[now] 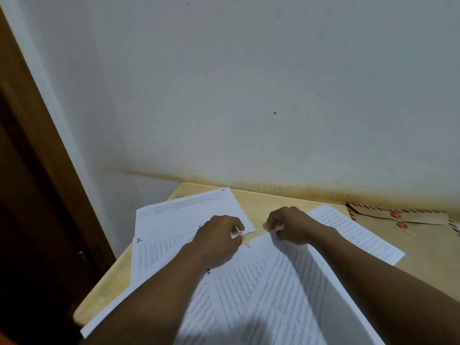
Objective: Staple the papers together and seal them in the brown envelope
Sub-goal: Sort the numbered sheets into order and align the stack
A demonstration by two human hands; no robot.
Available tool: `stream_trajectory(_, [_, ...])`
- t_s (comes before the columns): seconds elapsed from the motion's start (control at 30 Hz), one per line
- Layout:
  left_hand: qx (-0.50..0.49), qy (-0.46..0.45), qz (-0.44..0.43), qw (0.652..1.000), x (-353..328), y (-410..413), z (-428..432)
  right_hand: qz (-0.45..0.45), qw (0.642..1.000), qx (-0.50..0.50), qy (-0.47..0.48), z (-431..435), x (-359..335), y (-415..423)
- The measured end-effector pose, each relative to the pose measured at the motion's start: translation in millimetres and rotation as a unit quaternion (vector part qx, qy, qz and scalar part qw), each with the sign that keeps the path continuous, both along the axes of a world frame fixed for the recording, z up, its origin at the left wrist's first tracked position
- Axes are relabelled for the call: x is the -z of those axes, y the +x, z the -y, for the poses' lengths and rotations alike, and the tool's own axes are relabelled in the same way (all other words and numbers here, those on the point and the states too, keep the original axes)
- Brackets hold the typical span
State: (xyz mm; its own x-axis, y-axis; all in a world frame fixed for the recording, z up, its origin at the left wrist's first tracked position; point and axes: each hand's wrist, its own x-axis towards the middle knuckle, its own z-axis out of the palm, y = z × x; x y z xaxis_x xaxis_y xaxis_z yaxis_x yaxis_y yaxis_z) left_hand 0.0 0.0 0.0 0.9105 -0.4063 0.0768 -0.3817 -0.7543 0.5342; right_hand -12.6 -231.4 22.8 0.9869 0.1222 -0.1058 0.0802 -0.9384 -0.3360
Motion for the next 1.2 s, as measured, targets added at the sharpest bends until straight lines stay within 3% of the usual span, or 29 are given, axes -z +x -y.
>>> stream_trajectory(0.27, [-0.011, 0.039, 0.054, 0.998, 5, 3, 17, -0.005, 1.0, 0.001, 0.015, 4, 5, 14])
stream_trajectory(1.03, [-0.005, -0.017, -0.016, 1.0, 12, 5, 27, -0.003, 0.999, -0.043, -0.01, 4, 6, 21])
stream_trajectory(1.2, [-0.003, -0.061, -0.02, 0.998, 8, 6, 27, 0.07, 0.997, -0.025, -0.033, 6, -4, 24])
